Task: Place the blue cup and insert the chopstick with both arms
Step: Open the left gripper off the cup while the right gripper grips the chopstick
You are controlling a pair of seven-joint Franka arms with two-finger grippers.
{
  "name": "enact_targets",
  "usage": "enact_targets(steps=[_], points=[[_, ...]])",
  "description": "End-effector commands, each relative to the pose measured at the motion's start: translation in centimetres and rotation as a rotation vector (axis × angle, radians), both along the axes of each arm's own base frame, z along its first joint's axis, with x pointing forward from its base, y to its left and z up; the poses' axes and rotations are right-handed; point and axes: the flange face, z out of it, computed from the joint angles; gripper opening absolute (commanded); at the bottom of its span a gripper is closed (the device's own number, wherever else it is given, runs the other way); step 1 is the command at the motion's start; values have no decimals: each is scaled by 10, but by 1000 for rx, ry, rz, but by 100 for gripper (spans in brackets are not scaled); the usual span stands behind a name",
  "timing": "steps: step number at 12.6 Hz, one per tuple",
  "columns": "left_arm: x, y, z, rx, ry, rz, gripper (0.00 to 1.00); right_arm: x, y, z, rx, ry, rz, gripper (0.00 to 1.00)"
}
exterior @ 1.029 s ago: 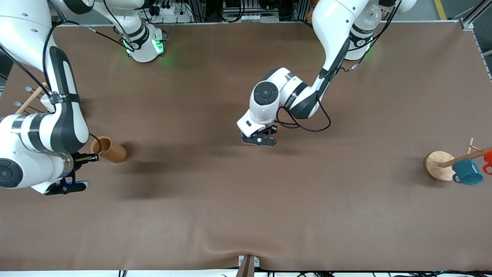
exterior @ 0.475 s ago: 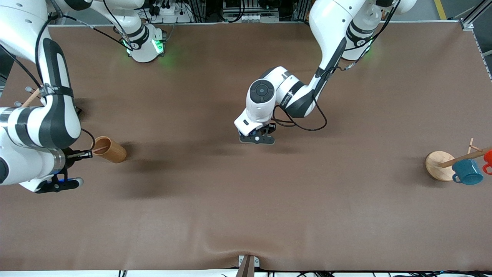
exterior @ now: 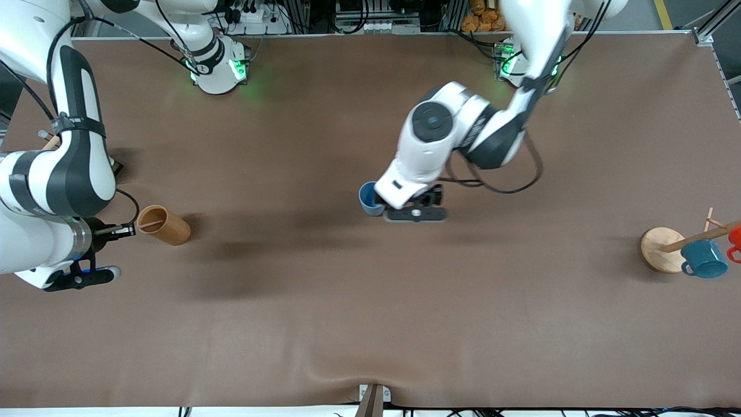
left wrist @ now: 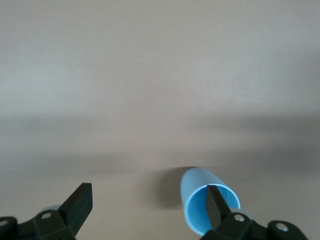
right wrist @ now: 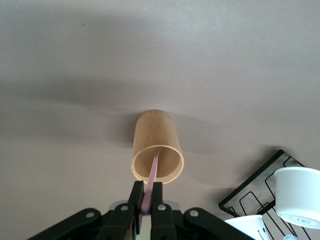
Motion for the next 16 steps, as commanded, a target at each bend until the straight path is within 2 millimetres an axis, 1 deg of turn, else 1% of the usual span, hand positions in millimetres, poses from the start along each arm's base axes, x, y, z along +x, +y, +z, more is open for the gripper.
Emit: enact_targets(steps=[1,2,3,4,5,7,8,9,10,11,12,13,15,16], points=[[13,49,69,38,-8,59,100,-5,7,27,4,-25,22,0],[17,68,91,55,5,84,100,-5,12,28,1,-27,32,0],[31,99,113,55,4,128,100,-5,14,29,-1,-28,34,0],[39,125,130,51,0,166,100,-4,14,32,-1,-34,35,0],[42,145,143,47,-8,196,100,-5,14,33,-1,-27,34,0],[52,171,149,45,-16,239,100,-6,20,39,-1,-27,41,0],[58,188,152,40,-16,266,100,-7,25,44,-7,-24,49,0],[57,198,157,43,-16,278,100,-7,31,51,-8,-31,65,0],[50,208,177,45,-25,289,100,-6,36,56,-11,-36,92,0],[46,216,186,47,-27,290,100,-6,39,58,-32,-37,125,0],[43,230,194,56,-20,269,100,-6,45,59,-45,-36,160,0],[42,234,196,62,-12,237,100,-6,47,61,-57,-36,184,0],[40,249,193,82,30,247,100,-7,53,71,-84,-51,208,0],[40,264,197,85,35,252,100,-8,59,72,-93,-53,219,0]])
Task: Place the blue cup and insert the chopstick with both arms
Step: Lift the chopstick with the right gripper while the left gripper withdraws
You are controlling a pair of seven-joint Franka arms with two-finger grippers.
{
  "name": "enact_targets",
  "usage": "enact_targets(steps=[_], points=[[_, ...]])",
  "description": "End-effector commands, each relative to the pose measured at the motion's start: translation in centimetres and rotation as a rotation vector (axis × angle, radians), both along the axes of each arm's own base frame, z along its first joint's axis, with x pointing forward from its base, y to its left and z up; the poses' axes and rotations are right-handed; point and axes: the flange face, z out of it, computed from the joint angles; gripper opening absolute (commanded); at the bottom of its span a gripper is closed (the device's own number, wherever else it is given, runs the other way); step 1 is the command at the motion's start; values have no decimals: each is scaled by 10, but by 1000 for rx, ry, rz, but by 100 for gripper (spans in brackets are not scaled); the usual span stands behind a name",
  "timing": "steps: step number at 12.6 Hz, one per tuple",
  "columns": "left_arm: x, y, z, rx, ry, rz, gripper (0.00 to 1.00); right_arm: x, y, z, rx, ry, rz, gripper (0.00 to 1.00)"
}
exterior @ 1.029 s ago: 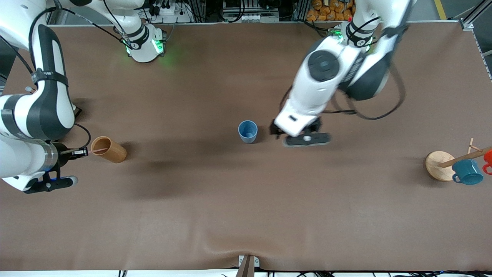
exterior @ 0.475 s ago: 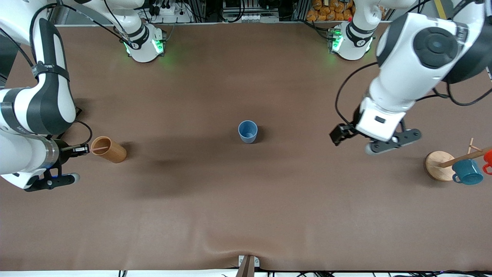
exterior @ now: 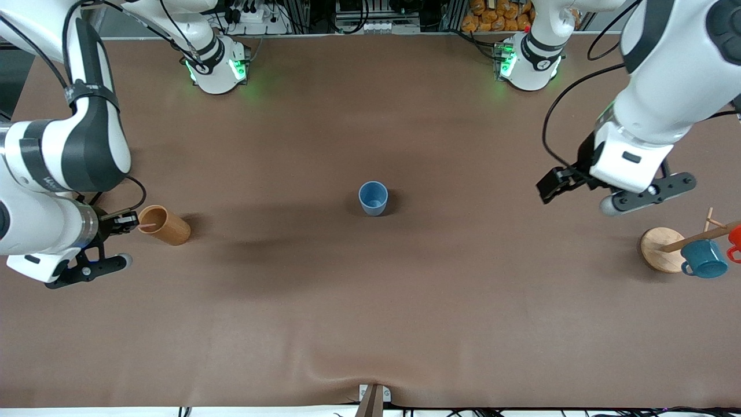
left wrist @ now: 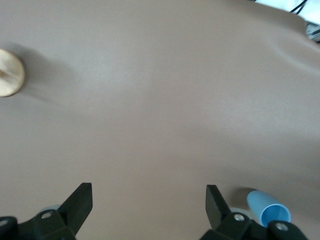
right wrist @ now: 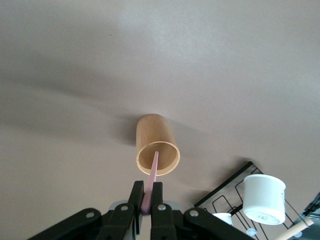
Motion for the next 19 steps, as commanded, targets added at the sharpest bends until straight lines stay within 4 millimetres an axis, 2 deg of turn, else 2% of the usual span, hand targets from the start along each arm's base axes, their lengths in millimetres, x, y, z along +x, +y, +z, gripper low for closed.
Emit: enact_targets(steps=[1,2,4,5,7,9,12,13,15,17,19], points=[[-8,38,21,22,-1,9,100,-4,11,14,-38,-8,42,0],[-13,50,29,19,0,6,100,-5,15,15,-42,-10,49,0],[-24,59,37,32,29,-25,100,-4,22,24,-35,-33,59,0],[-28,76,45,33,27,0,100,-3,25,28,-33,-44,60,0],[-35,93,54,31,33,1,100,-1,39,31,-21,-78,75,0],[-46,114,51,29,51,0,100,-1,46,41,31,-112,78,0],[-50,137,52,27,54,-41,100,-4,57,43,188,-99,51,0],[-51,151,54,25,52,-46,100,-3,61,46,233,-112,47,0],[-52,149,55,8,50,-52,100,-1,74,48,259,-138,62,0],[-51,156,51,6,58,-45,100,-4,108,50,286,-165,108,0],[-51,154,49,8,61,-51,100,-15,165,50,294,-183,193,0]])
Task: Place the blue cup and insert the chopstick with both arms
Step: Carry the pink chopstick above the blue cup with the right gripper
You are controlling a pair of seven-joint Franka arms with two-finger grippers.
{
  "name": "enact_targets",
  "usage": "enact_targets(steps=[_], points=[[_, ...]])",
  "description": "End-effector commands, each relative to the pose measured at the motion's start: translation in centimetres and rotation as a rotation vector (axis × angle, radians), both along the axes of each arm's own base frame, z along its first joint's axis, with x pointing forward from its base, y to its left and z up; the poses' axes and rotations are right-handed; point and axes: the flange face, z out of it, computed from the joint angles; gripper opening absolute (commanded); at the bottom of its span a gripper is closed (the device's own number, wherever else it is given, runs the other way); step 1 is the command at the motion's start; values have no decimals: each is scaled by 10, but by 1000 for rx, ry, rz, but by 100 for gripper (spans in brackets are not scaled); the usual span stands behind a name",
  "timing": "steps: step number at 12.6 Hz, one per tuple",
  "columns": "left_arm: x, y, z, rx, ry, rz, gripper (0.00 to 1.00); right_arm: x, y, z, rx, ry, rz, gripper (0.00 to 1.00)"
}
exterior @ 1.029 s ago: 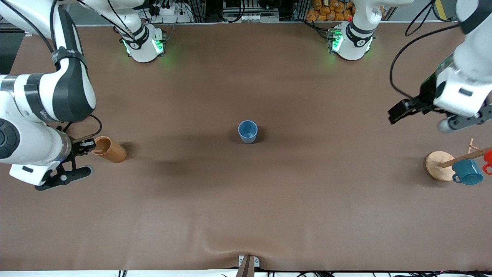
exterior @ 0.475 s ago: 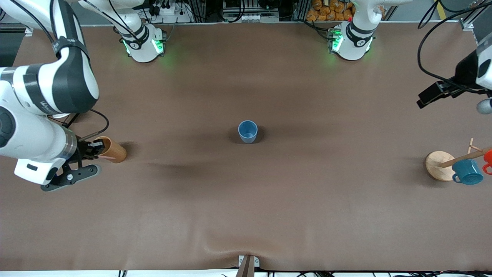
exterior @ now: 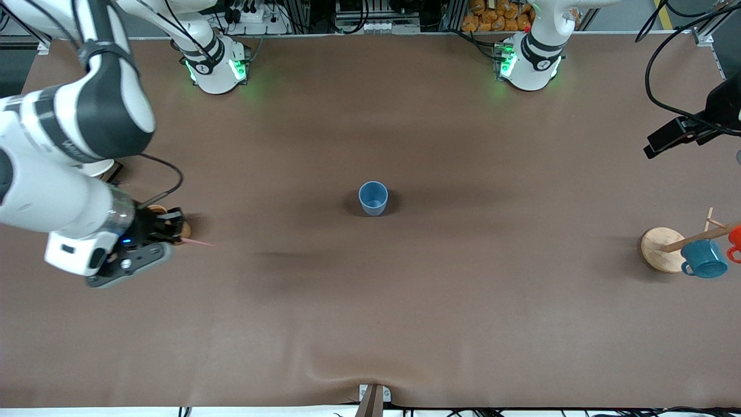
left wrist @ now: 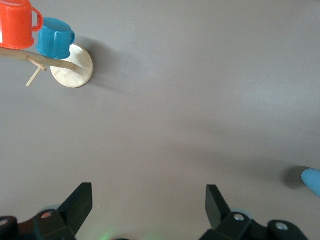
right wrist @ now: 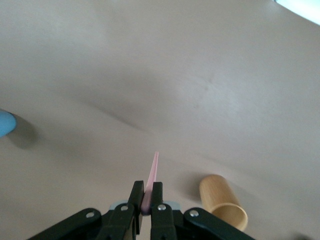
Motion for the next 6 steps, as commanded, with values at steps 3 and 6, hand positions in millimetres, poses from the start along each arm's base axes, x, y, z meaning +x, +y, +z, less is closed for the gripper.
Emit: enact_targets(steps=[3,6], points=[[-10,0,-3,-11,6,-20,100,-39,120,3,2,-31,75,0],[-10,-8,-3,-9,6,-37,100,-67,188,2,6,-50,-53,0]])
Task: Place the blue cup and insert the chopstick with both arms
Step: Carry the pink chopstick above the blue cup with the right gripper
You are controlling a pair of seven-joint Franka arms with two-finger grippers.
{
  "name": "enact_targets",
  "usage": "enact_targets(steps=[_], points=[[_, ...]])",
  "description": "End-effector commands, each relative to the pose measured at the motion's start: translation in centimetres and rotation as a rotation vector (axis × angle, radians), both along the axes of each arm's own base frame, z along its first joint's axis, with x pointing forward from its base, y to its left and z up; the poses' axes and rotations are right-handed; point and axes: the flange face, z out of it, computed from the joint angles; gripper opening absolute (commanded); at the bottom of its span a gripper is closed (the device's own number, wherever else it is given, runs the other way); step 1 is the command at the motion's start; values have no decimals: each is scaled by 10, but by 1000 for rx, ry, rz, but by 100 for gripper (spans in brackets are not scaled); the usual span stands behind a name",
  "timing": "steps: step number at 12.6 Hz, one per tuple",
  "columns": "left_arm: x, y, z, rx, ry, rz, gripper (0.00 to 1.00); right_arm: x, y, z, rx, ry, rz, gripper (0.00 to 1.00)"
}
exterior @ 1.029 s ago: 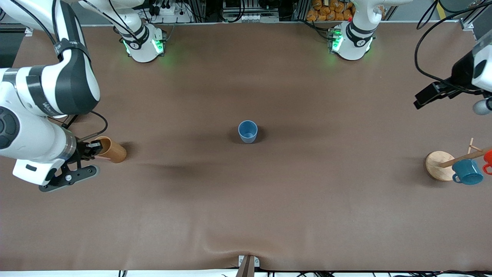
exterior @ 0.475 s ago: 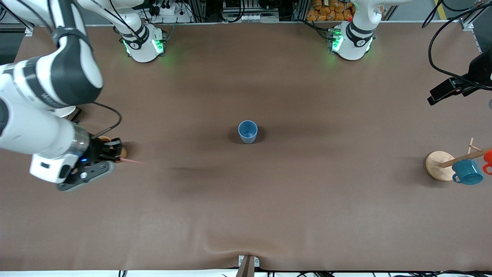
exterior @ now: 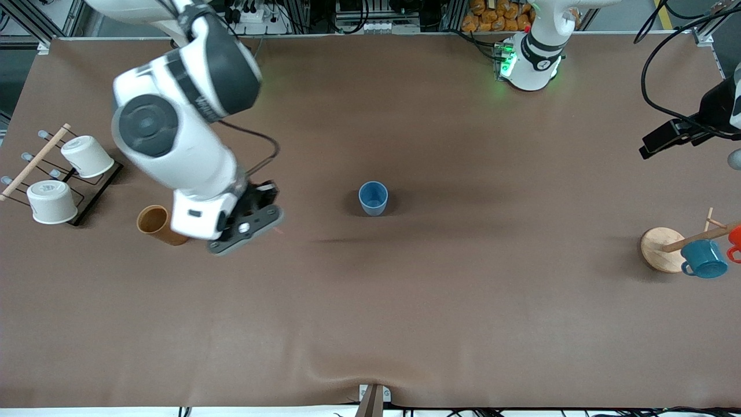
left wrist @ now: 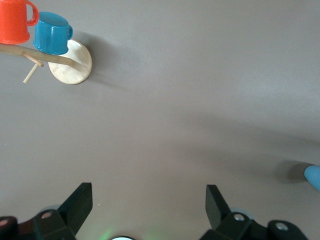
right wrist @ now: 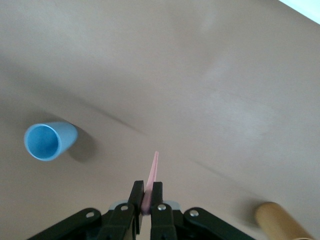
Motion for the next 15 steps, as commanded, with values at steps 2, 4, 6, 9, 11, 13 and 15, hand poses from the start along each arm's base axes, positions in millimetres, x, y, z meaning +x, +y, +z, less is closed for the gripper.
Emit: enact_targets(steps=[2,4,6,9,11,13,15], points=[[-9,-13,5,-3,-10,-49,100,-26,49,-3,-4,-5,-152,0],[-9,-16,6,2,-11,-57,100,-37,70,-3,17,-1,-304,0],[-11,-15,13,3,-21,-58,100,-50,92,-4,20,1,-382,0],[-13,-9,13,1,-12,-70,100,-63,118,-6,55,5,-462,0],[-14,-7,13,3,-4,-68,100,-81,139,-7,53,20,-503,0],[-13,-3,21,1,-21,-71,100,-100,161,-9,47,25,-526,0],[-13,-3,21,4,-19,-88,100,-108,172,-18,35,36,-534,0]])
